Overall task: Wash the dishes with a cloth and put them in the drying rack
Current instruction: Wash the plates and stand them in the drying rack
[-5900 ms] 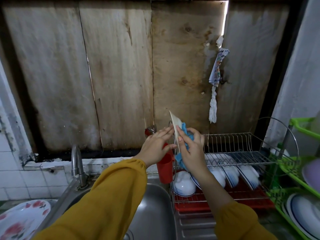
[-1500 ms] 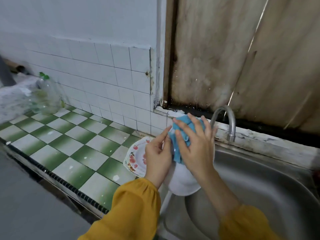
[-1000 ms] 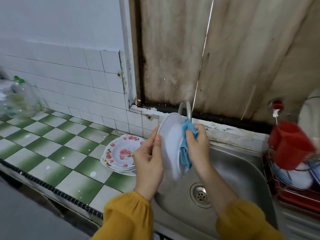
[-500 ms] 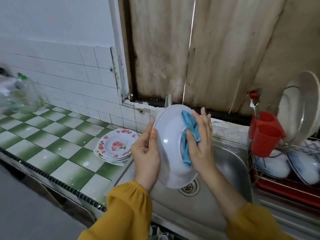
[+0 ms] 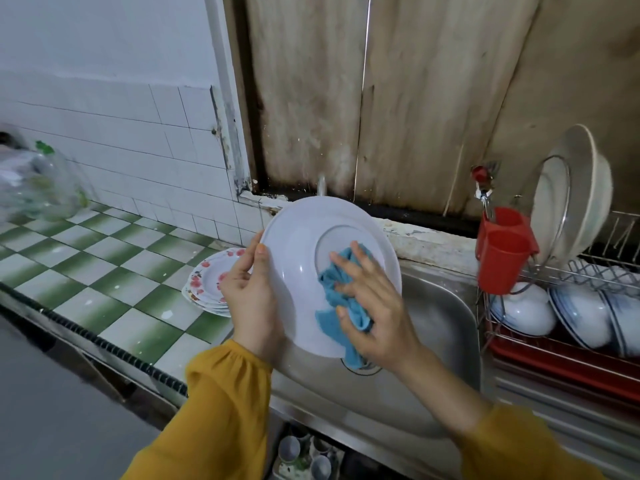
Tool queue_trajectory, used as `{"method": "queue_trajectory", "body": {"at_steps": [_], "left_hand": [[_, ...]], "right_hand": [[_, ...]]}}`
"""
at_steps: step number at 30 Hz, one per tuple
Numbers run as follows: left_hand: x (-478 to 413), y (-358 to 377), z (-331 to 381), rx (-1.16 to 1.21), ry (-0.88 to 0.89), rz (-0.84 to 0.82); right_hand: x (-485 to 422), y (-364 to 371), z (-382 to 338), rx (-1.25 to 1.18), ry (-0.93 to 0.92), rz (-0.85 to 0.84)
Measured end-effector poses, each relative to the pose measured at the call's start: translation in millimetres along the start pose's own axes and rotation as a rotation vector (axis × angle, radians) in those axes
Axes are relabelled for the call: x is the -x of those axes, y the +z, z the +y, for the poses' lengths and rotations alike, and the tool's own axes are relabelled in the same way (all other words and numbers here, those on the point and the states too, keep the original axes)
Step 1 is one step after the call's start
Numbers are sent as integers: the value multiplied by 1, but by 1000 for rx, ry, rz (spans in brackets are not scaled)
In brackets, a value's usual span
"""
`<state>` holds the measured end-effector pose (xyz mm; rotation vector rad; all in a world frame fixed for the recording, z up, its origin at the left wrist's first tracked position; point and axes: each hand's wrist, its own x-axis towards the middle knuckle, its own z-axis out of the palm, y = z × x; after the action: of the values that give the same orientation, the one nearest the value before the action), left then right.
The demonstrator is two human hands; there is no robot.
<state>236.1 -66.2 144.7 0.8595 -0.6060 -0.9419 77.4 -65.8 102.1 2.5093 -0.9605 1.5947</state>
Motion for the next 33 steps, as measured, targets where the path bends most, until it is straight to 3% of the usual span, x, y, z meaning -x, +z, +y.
{"method": "queue_trajectory", "body": {"at_steps": [2,5,7,9,12,14,16,18,19,23,25,26,30,33], "left_hand": [[2,-1,2,-3,-19,-34],[10,3,6,-47,-1,-146],[20,9,8,-101,33,-248],[28,16,6,-140,68,-291],[28,20,7,-139,127,-226],[25,18,8,-121,120,-207],[24,16,6,-120,99,-238],[23,18,5,-134,111,-236],[21,20,6,-139,132,-219],[-1,25,22,-56,147,-92],[-15,20,31,0,151,-16],[-21,16,35,18,158,-13],[-29,0,44,50,167,-105],[-28,-9,43,-6,158,-202]], "right_hand": [[-2,-7,14,4,102,74],[-31,-21,27,-210,655,276],[-55,-27,24,-199,822,261],[-69,-25,7,-6,636,172],[-66,-9,-18,194,189,-71],[-68,-7,-13,173,211,-106],[-81,-13,-2,52,499,22],[-93,-10,-3,116,658,89],[-92,-5,-10,205,610,72],[-53,21,-36,480,26,-42],[-23,31,-22,524,-67,2],[-12,34,-12,469,-20,60],[-8,31,12,-54,471,309],[-31,13,29,-235,691,390]]}}
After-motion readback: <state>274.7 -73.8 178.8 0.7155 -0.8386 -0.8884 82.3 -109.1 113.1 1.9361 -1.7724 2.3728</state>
